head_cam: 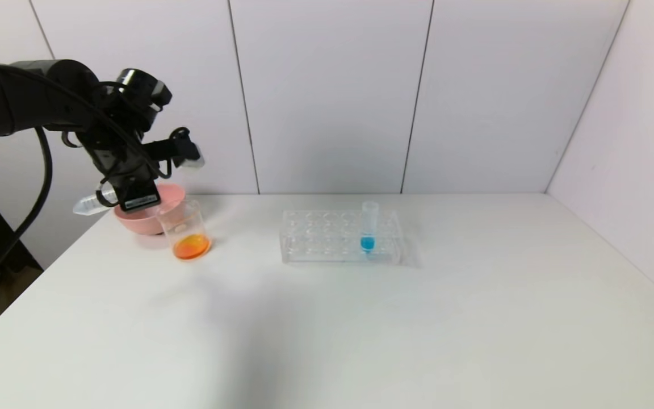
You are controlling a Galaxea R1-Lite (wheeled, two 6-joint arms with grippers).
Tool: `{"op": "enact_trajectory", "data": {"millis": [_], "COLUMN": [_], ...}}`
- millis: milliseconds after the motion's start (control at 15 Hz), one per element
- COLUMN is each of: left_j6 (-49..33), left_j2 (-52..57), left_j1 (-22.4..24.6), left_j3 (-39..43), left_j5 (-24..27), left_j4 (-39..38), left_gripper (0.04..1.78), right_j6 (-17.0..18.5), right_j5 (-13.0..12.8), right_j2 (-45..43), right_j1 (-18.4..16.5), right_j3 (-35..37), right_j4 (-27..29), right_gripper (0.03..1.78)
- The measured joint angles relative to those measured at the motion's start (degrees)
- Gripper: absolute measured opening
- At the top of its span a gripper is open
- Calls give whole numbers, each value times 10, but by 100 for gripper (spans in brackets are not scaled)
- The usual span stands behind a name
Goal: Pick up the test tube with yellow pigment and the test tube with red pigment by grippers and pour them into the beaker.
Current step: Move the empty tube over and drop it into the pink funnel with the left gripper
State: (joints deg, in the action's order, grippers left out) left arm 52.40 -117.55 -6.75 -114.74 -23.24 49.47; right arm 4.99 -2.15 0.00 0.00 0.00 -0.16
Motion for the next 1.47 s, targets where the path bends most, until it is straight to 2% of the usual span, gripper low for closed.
{"op": "enact_trajectory", "data": {"millis": [133, 267, 400, 533, 800, 1000, 1267, 1467], "left_j6": [-94, -205, -291, -355, -456, -500, -516, -517], "left_j2": [19, 45, 77, 109, 154, 155, 81, 9], "left_j1": [17, 32, 50, 73, 115, 129, 132, 128], "left_j3": [14, 57, 142, 250, 451, 548, 571, 523], "left_j5": [85, 158, 193, 211, 203, 169, 113, 92], "left_j4": [-18, -71, -162, -294, -601, -821, -1030, -1072], "left_gripper": [49, 49, 49, 49, 49, 49, 49, 49], "right_j6": [0, 0, 0, 0, 0, 0, 0, 0], "right_j5": [0, 0, 0, 0, 0, 0, 0, 0], "right_j2": [0, 0, 0, 0, 0, 0, 0, 0], "right_j1": [0, 0, 0, 0, 0, 0, 0, 0], "right_j3": [0, 0, 0, 0, 0, 0, 0, 0], "right_j4": [0, 0, 0, 0, 0, 0, 0, 0], "right_gripper": [171, 171, 171, 171, 171, 171, 171, 171]}}
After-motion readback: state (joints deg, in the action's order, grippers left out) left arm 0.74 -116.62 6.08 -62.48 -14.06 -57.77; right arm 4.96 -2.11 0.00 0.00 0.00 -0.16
